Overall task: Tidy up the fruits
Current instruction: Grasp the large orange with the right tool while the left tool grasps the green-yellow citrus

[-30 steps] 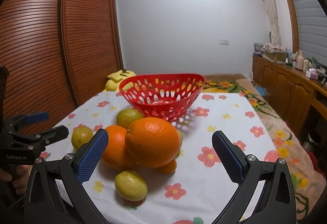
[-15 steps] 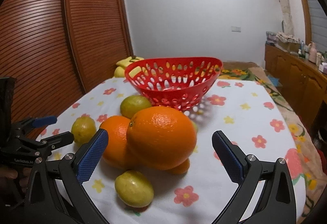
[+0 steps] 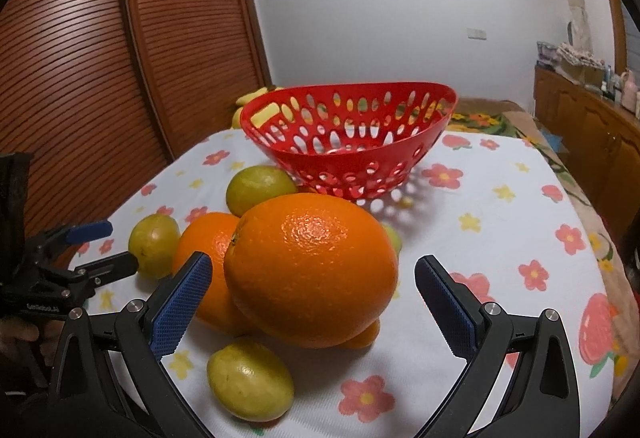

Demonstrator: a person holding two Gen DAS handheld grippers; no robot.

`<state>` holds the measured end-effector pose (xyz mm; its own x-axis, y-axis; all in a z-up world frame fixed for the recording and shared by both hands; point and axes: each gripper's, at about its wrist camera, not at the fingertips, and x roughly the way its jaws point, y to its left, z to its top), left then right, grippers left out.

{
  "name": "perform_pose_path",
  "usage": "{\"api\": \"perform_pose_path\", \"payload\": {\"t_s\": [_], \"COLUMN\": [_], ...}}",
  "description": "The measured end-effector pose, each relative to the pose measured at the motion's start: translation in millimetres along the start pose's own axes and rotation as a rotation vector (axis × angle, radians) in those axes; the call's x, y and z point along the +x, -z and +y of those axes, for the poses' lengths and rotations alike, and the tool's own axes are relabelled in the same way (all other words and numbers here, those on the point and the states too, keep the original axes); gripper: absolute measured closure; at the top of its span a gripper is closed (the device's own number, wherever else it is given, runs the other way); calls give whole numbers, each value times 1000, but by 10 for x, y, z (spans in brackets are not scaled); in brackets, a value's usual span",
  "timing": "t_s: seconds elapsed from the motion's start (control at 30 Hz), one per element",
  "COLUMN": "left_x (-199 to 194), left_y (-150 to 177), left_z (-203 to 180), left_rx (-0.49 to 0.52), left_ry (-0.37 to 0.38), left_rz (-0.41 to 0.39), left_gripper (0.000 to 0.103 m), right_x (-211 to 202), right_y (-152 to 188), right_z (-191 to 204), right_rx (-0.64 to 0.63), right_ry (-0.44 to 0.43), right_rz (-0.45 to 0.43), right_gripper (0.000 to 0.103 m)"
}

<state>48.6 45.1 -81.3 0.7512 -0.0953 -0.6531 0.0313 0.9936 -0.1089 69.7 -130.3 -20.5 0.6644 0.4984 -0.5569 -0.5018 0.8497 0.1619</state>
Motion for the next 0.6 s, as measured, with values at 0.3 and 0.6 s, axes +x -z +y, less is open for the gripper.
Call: {"api": "perform_pose_path", "payload": {"t_s": [0.3, 0.6], "left_x": [77, 177], "left_y": [6, 17], "left_z": [18, 119], "left_rx": [-8, -40], "left_ry": [29, 47], "left_rz": [26, 51], "left_gripper": [12, 16], "right_x": [93, 145], "right_y": [14, 15], "right_z": [-51, -94], "right_rx": [26, 32], "right_ry": [-53, -65], "right_rz": [35, 56], "right_gripper": [3, 9]}}
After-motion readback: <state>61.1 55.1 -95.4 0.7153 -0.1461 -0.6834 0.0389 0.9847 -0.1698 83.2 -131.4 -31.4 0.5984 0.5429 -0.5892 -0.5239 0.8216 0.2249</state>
